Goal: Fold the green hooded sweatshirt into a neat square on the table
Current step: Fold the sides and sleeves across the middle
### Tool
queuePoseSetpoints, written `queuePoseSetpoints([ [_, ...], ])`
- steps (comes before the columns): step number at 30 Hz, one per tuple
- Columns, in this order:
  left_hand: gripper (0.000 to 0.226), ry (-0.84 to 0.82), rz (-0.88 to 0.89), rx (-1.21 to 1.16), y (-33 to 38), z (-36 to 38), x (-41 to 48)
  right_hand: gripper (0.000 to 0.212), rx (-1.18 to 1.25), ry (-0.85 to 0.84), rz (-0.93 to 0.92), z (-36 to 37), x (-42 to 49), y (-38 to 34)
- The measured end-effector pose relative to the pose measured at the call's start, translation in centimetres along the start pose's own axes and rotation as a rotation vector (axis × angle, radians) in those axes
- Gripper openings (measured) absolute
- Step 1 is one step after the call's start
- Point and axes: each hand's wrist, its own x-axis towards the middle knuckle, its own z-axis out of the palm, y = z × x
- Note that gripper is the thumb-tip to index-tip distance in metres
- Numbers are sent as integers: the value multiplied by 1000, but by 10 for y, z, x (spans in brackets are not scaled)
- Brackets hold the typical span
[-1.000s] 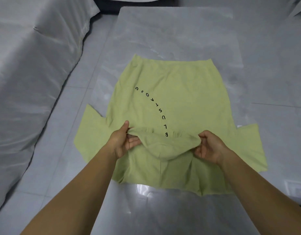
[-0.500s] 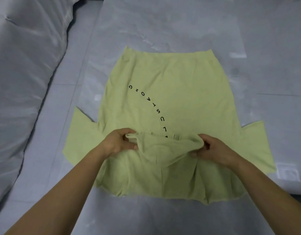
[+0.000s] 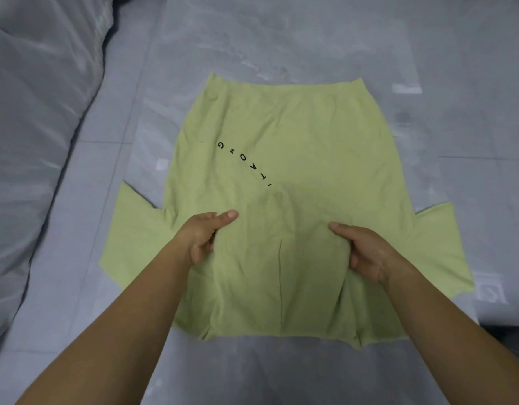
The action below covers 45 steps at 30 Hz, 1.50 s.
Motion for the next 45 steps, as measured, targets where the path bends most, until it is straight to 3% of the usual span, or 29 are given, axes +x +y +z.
queuePoseSetpoints([
  [4,38,24,33,-91,-11,1,1,36,-24,41,-79,2,0,2],
  [9,20,-85,-8,-274,-13,-3,-1,40,30,107,-164,9,3,6],
  [13,24,-19,-18,-112,-14,-2,1,53,-111,213,-177,13,5,5],
  [16,16,-28,91,-82,-14,6,-2,14,-148,187,-202,17,1,4],
  [17,11,-28,107,-115,-14,9,-4,14,-135,196,-206,15,2,5],
  [19,0,12,84,-161,-12,11,-6,46,-122,260,-201,10,3,7],
  [20,5,76,85,-117,-12,10,-3,54,-236,318,-229,10,1,7],
  [23,21,368,308,362,-8,12,9,30,-735,473,-490,7,5,-1],
  [25,28,429,458,512,-2,23,11,24,-799,475,-599,10,10,-9],
  [27,32,417,420,602,1,36,15,24,-804,447,-563,16,20,-13],
  [29,21,448,341,683,2,40,21,16,-851,470,-517,19,31,-13],
  [33,25,365,292,341,5,27,23,24,-740,524,-558,15,33,-15],
  [36,25,366,330,397,3,24,23,34,-903,573,-567,17,34,-12],
  [38,16,492,459,622,0,28,19,28,-990,658,-641,21,34,-8],
  [40,24,626,749,852,-4,33,9,30,-1050,694,-847,26,30,-3],
  [43,37,382,1189,1173,-27,43,-3,45,-1335,406,-1099,29,26,12],
  [45,51,255,1126,1385,-49,41,2,57,-1553,281,-1061,24,30,25],
])
